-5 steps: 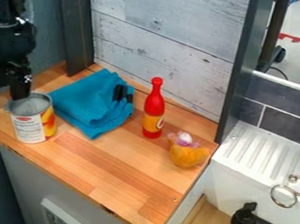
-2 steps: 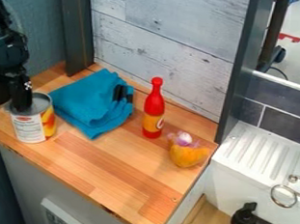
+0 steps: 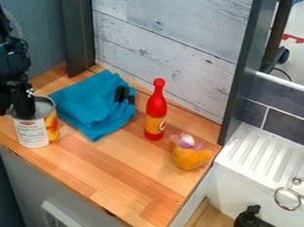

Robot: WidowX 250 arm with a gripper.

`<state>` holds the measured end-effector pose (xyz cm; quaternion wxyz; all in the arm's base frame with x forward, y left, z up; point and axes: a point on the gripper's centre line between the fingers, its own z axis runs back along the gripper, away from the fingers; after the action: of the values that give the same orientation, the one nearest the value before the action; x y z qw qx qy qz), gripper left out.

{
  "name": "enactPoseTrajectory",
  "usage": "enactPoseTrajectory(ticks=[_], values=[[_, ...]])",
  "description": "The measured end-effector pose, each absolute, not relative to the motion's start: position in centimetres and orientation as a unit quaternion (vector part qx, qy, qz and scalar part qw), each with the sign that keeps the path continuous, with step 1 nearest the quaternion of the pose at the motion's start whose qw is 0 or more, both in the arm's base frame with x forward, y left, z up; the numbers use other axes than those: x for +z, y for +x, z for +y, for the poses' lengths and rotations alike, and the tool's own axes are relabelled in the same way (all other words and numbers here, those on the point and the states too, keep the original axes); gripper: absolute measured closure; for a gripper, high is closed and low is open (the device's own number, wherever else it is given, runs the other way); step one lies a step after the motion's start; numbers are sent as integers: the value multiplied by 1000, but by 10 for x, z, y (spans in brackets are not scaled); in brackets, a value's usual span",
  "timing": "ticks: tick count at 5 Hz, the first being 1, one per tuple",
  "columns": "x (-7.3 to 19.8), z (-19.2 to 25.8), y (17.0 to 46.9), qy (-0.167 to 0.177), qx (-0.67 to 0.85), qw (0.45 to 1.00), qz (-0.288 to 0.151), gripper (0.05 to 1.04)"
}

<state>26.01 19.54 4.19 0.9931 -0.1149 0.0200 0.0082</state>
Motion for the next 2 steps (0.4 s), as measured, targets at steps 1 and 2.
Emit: enactPoseTrajectory(ticks=[1,2], values=[[40,157,263,-158,-9,987,17,83],[42,111,261,-158,14,987,11,83]])
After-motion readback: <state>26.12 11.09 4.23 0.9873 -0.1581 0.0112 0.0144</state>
